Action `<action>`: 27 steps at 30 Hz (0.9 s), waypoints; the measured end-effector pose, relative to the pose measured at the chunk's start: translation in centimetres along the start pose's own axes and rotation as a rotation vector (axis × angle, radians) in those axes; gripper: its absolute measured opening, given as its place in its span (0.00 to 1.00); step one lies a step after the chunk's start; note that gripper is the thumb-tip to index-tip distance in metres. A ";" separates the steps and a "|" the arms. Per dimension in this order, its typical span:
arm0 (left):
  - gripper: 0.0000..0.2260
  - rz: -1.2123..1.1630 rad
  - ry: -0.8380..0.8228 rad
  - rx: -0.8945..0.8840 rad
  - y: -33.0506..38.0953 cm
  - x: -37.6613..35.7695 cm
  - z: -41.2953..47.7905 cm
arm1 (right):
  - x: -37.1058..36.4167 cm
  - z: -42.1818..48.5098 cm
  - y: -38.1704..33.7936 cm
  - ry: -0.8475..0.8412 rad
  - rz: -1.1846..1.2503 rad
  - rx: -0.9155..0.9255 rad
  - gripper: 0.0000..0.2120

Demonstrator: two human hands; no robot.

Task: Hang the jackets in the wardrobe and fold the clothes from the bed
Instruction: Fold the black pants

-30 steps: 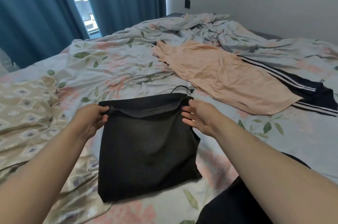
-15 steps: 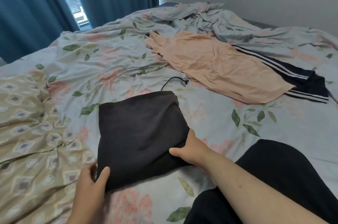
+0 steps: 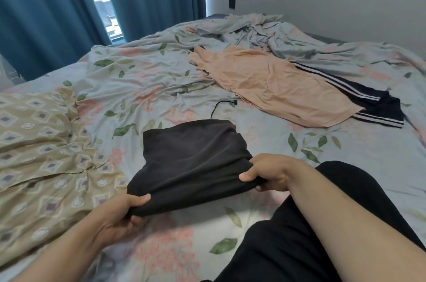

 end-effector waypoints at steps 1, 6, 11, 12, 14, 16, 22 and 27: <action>0.03 0.079 -0.007 -0.010 -0.6 0.0 -0.5 | 0.0 -0.6 0.2 0.026 -0.067 0.003 0.07; 0.18 0.546 0.212 -0.487 -1.7 0.2 -1.6 | -0.7 -3.3 1.2 0.227 -0.354 0.321 0.25; 0.17 0.141 0.071 -0.699 1.1 0.2 -3.1 | -0.3 -3.8 -0.4 0.242 0.056 0.478 0.19; 0.15 0.093 -0.002 -0.698 1.5 0.2 -3.4 | -0.1 -3.9 -0.6 0.235 0.128 0.494 0.18; 0.22 0.151 -0.082 -0.724 1.9 0.0 -3.9 | 0.1 -4.0 -0.5 0.228 0.107 0.545 0.22; 0.27 0.331 0.033 -0.814 2.2 -0.3 -4.0 | -0.1 -4.0 -0.4 0.322 -0.057 0.599 0.25; 0.18 0.607 0.329 -1.125 3.4 -1.0 -4.2 | -0.1 -3.7 -0.7 0.498 -0.124 0.720 0.11; 0.10 0.711 0.101 -1.125 3.6 -0.5 -5.0 | 0.1 -4.0 -0.5 0.324 0.044 0.596 0.02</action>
Point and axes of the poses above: each hand's wrist, its own z-axis towards the middle knuckle, its own x-axis out of the back of the hand, y = z × x, the point moved 2 cm from there along z, towards the middle knuckle, and after that the axes turned 4 degrees about y, right-handed, at the moved point
